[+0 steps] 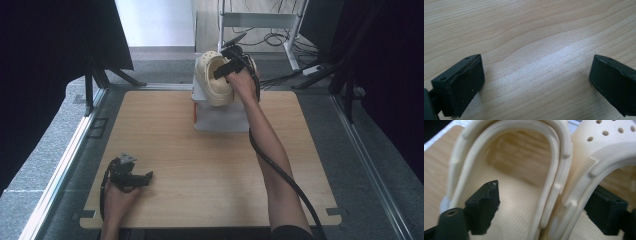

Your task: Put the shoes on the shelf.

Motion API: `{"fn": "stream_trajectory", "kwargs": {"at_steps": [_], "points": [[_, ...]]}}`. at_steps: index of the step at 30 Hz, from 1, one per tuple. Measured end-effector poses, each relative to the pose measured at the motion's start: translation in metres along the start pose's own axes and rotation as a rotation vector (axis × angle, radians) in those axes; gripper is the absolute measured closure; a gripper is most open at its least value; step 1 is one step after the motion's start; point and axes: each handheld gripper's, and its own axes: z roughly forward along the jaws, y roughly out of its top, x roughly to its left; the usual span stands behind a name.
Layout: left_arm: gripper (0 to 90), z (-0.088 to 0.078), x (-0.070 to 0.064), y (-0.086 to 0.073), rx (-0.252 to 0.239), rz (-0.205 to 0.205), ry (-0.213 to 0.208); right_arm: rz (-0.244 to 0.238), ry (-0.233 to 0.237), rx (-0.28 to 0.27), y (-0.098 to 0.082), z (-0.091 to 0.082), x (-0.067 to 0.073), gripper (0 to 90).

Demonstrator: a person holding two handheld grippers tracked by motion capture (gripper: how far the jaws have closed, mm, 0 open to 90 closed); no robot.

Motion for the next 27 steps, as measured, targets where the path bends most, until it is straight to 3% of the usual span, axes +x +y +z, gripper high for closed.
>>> {"fn": "stream_trajectory", "kwargs": {"at_steps": [6, 11, 27], "points": [[0.0, 0.0, 0.0, 0.0, 0.0, 0.0, 0.0, -0.021, 0.049, -0.013, -0.007, -0.009, 0.004, 5.4], [0.0, 0.0, 0.0, 0.0, 0.0, 0.0, 0.0, -0.054, 0.071, -0.065, -0.013, -0.021, 0.003, 0.3], [0.0, 0.0, 0.0, 0.0, 0.0, -0.001, 0.0, -0.158, 0.134, -0.11, -0.04, -0.057, 0.017, 0.0]]}}
